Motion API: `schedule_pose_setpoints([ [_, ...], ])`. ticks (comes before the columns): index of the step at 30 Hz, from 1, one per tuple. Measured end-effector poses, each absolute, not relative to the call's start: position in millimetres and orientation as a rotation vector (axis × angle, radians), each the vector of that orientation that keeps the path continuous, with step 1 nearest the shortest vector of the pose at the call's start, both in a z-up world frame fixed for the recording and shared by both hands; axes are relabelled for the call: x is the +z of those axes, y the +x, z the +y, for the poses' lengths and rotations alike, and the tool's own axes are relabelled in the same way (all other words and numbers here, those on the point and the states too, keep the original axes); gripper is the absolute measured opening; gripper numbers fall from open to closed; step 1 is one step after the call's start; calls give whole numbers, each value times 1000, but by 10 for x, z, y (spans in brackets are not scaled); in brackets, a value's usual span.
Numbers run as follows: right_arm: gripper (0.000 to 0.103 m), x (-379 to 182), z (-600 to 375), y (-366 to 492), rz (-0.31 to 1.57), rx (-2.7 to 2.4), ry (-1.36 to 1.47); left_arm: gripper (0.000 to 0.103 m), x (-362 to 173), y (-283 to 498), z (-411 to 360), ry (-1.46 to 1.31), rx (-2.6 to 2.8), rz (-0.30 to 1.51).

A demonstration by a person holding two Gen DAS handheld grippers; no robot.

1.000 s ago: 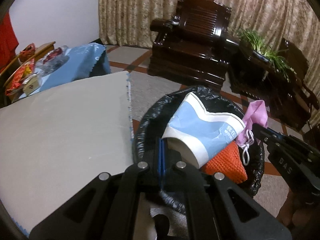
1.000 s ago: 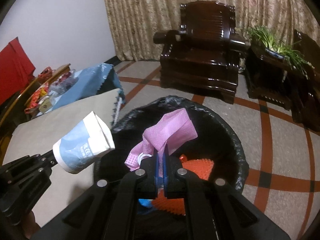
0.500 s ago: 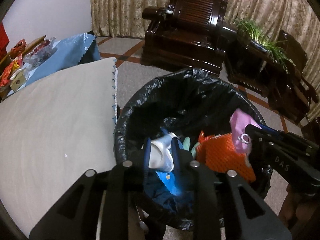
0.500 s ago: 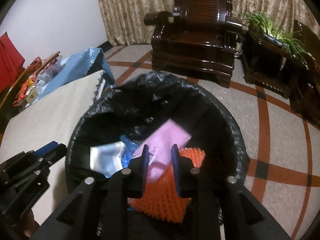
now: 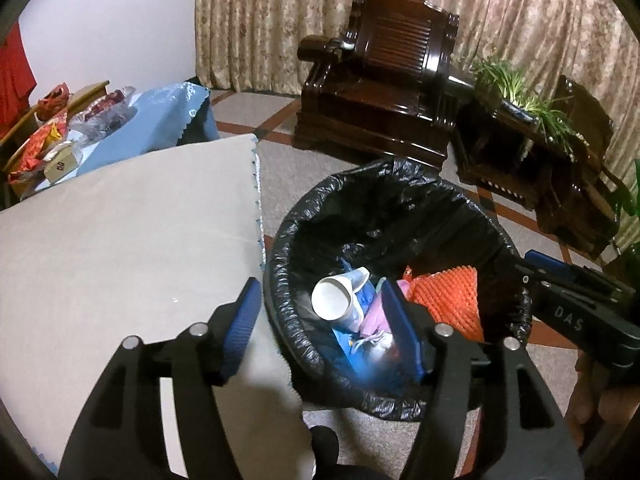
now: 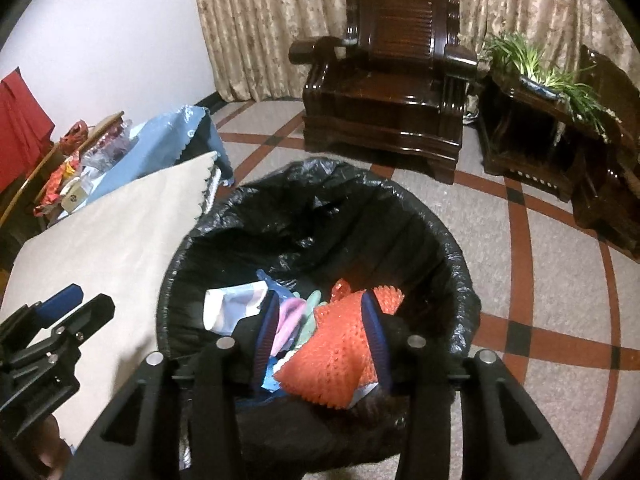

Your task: Collect trash

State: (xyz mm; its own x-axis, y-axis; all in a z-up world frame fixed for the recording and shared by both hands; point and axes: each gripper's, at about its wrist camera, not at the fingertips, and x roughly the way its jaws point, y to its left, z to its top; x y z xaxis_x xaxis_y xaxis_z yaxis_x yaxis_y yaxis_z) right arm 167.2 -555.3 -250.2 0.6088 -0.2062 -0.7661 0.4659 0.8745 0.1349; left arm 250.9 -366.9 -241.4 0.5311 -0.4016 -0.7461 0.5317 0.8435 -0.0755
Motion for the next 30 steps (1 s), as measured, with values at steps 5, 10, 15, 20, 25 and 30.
schedule_pose_setpoints([
  [5, 47, -2311, -5384, 1573, 801, -394, 333, 77, -2174, 2394, -3424, 146, -553, 806],
  [10, 58, -2033, -5108, 1404, 744, -399, 326, 88, -1890, 2223, -3152, 149, -523, 751],
  [15, 82, -1654, -4779, 1218, 675, -431, 289, 95, -1522, 1999, -2806, 148, -485, 683],
  [20, 97, -1237, -4386, 973, 589, -469, 249, 97, -1221, 1811, -2417, 130, -435, 650],
  [25, 97, -838, -4038, 725, 514, -531, 204, 97, -907, 1591, -2015, 133, -382, 610],
  [30, 97, -488, -3673, 499, 440, -604, 165, 97, -613, 1314, -1640, 126, -340, 555],
])
